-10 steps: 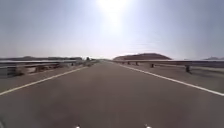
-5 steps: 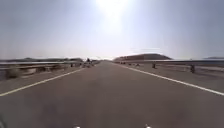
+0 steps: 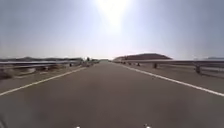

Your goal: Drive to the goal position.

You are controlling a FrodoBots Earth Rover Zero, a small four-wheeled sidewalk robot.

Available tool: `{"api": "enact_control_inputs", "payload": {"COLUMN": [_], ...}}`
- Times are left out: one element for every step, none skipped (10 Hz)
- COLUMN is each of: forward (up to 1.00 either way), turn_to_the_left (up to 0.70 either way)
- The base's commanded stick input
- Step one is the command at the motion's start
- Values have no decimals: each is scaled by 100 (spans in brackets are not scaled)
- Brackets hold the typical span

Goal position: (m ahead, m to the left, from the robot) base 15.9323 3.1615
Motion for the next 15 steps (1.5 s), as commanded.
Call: {"api": "enact_control_inputs", "payload": {"forward": [70,70,70,70,70,70,70,70,70,70,70,70,70,70,70], "turn_to_the_left": [24,30,0,0,0,0,0,0,0,0,0,0,0,0,0]}}
